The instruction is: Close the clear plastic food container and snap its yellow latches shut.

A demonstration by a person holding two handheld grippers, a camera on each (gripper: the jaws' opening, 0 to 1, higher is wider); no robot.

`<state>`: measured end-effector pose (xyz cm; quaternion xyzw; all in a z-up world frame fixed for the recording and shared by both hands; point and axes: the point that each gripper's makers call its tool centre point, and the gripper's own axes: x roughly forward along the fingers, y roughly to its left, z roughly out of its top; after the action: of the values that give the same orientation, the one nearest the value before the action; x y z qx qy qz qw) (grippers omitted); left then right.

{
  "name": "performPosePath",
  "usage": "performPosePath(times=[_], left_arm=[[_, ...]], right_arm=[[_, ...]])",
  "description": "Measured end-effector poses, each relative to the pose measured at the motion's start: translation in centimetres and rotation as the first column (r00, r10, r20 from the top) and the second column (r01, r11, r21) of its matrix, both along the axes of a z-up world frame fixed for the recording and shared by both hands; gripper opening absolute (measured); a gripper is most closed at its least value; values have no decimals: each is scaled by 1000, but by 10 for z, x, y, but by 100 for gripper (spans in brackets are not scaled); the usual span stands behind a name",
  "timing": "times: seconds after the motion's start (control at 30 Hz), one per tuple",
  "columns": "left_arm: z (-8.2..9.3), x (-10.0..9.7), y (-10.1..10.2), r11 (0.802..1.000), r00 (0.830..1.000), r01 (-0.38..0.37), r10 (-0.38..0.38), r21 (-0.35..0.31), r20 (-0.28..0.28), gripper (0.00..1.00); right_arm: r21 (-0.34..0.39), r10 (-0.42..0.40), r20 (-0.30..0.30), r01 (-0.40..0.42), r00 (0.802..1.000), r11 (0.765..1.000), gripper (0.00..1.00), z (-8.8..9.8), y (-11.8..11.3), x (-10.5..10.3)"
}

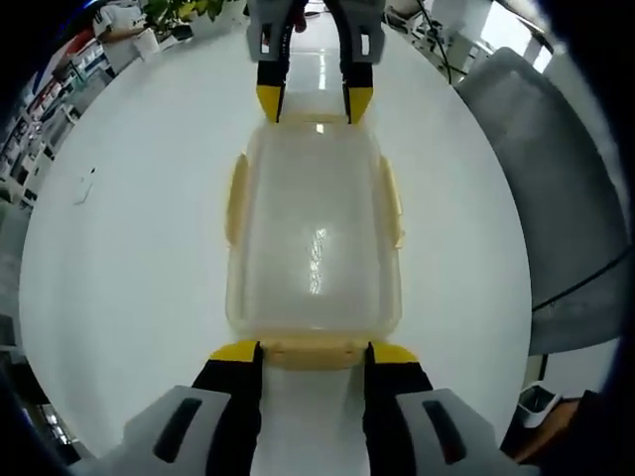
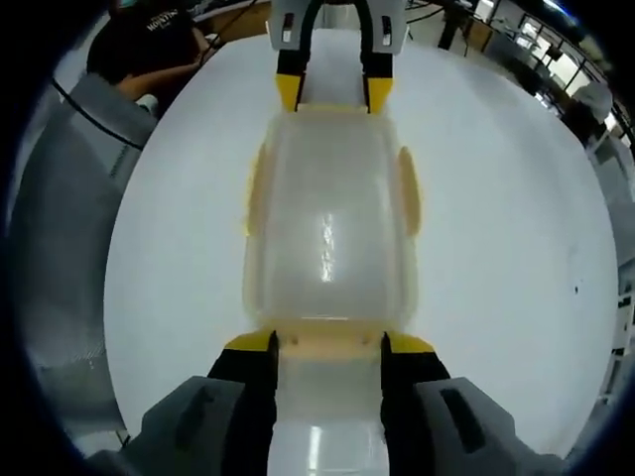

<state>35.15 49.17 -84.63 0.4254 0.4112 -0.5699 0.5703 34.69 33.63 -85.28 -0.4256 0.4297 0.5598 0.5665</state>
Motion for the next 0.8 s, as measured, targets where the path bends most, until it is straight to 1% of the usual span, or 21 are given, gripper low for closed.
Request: performPosePath(times=[0.13, 0.27, 0.37, 0.47, 0.53, 0.6, 0.67, 0.73, 0.77, 0.8], left_arm=[[0, 1, 1, 1000, 1000, -1, 1, 1, -3, 33], [0, 1, 0, 1000, 1000, -5, 5, 4, -2, 33], [0, 1, 0, 1000, 1000, -3, 3, 30, -1, 33], [0, 1, 1, 1000, 1000, -11, 11, 24, -8, 33], [1, 1, 1, 1000, 1000, -17, 17, 17, -19, 33], [1, 1, 0, 1000, 999, -20, 21, 14, -24, 33], [1, 0, 0, 1000, 1000, -14, 14, 27, -17, 33], [1, -1, 1, 999, 1000, -7, 8, 40, -21, 33], [1, -3, 3, 999, 999, -12, 14, 50, -35, 33], [1, -4, 4, 999, 999, -12, 14, 52, -35, 33]], right_arm=[[-9, -2, -1, 2, 1000, 1000, 37, 1, -2, 1], [9, -9, 0, 9, 1000, 1000, 37, 1, -4, 1], [8, -3, 2, 3, 1000, 1000, 36, 1, -3, 0], [37, -8, 2, 8, 1000, 999, 36, 1, -5, 2], [43, -4, 1, 4, 1000, 999, 36, 2, -5, 2], [35, 3, 4, -3, 1000, 999, 36, 2, -4, 2], [33, 4, 8, -4, 1000, 999, 36, 2, -4, 1], [44, 2, 5, -2, 1000, 999, 36, 6, -4, -1], [59, 2, 2, -3, 1000, 998, 36, 11, -2, -2], [68, 6, 4, -7, 1000, 998, 36, 14, -2, -2]])
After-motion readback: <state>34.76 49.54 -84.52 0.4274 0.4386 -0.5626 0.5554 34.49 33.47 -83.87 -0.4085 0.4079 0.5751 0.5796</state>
